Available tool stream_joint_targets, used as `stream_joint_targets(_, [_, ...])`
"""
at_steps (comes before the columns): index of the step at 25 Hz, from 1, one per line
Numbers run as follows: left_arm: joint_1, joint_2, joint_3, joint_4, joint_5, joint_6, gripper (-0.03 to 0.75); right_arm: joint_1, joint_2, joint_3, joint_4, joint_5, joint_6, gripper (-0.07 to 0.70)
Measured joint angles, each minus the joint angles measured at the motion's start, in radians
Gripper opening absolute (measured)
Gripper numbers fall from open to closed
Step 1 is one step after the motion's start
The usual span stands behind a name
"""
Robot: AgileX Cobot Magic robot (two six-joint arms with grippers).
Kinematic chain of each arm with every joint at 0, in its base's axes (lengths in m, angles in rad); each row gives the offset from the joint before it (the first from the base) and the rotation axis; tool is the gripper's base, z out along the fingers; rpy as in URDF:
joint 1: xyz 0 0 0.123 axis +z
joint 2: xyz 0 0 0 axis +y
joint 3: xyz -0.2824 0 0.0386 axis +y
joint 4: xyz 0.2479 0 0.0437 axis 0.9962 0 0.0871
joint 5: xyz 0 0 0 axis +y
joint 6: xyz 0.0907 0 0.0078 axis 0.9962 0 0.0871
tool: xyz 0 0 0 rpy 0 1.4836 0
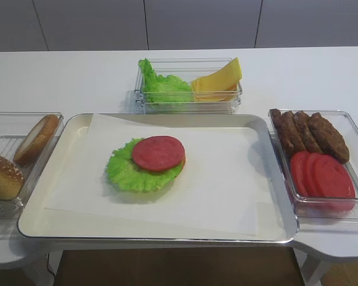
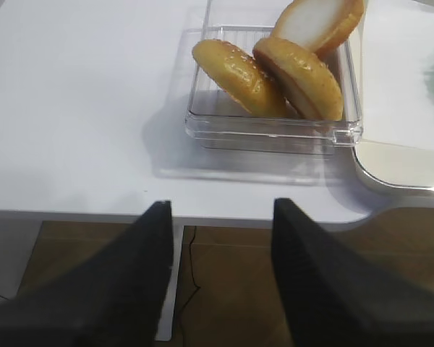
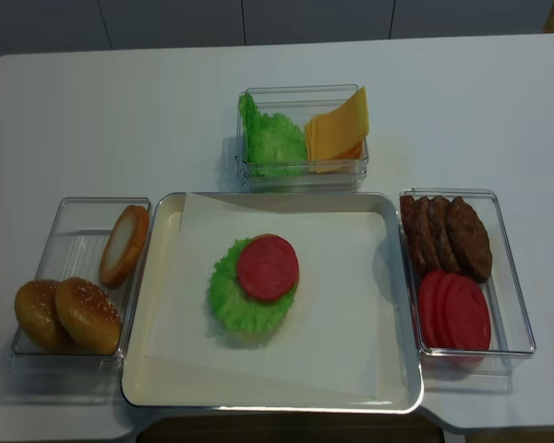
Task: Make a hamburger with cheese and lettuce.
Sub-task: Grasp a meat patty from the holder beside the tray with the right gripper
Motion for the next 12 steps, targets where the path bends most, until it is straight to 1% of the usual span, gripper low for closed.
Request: stream_joint_targets(12, [0.0, 0.0, 0.0, 0.0, 0.0, 0.0, 0.336, 0.0, 0.0, 0.0, 0.0, 0.0, 0.0, 0.477])
